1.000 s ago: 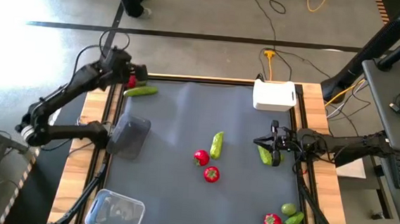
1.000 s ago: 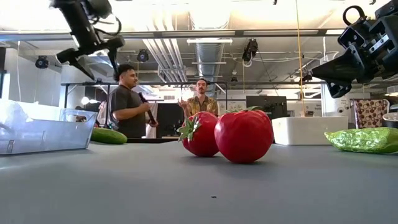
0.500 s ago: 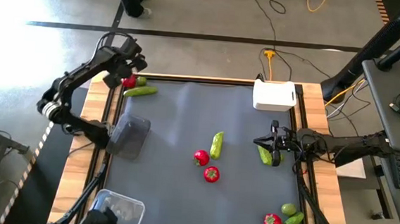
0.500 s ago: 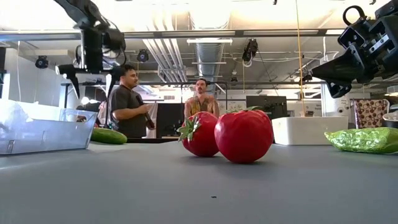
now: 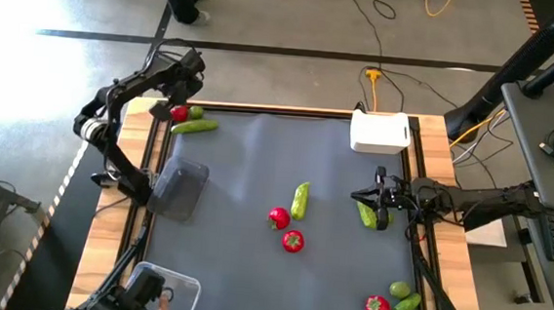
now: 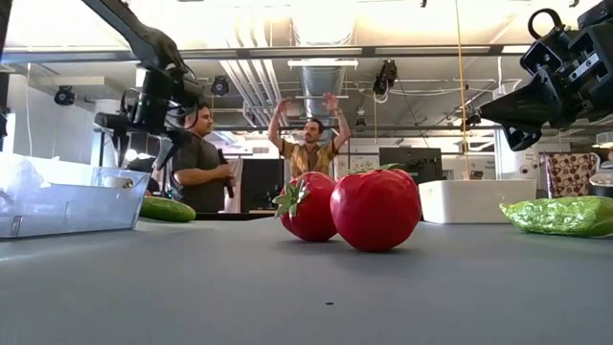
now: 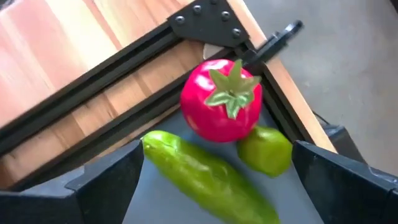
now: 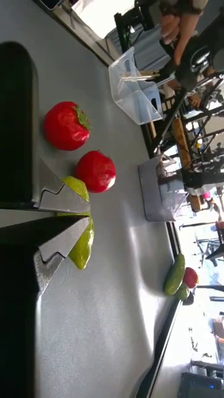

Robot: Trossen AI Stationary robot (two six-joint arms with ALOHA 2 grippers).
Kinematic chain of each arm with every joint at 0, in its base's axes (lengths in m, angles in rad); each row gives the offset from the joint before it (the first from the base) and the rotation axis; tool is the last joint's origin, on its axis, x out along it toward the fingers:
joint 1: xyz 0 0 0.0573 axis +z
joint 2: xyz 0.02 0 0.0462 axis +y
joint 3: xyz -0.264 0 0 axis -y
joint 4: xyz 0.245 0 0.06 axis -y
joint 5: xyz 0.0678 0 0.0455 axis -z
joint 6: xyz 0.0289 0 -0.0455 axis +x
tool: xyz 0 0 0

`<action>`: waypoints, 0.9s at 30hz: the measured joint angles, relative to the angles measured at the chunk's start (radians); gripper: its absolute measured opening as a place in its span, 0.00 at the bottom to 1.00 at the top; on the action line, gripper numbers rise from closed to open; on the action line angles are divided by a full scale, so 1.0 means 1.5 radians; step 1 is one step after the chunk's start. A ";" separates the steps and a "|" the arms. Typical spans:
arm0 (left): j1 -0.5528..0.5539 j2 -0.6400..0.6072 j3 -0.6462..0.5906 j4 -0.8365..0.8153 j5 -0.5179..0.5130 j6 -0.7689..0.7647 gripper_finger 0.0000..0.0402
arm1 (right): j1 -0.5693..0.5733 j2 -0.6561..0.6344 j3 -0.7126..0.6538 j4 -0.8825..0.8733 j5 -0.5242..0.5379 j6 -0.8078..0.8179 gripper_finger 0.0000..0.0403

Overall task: Sort produce into baskets
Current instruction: Put the top left tomato into the black transparent bin

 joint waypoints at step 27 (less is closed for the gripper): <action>0.020 0.174 0.062 -0.028 -0.028 -0.037 0.98 | 0.000 0.000 0.000 0.000 0.000 0.000 0.03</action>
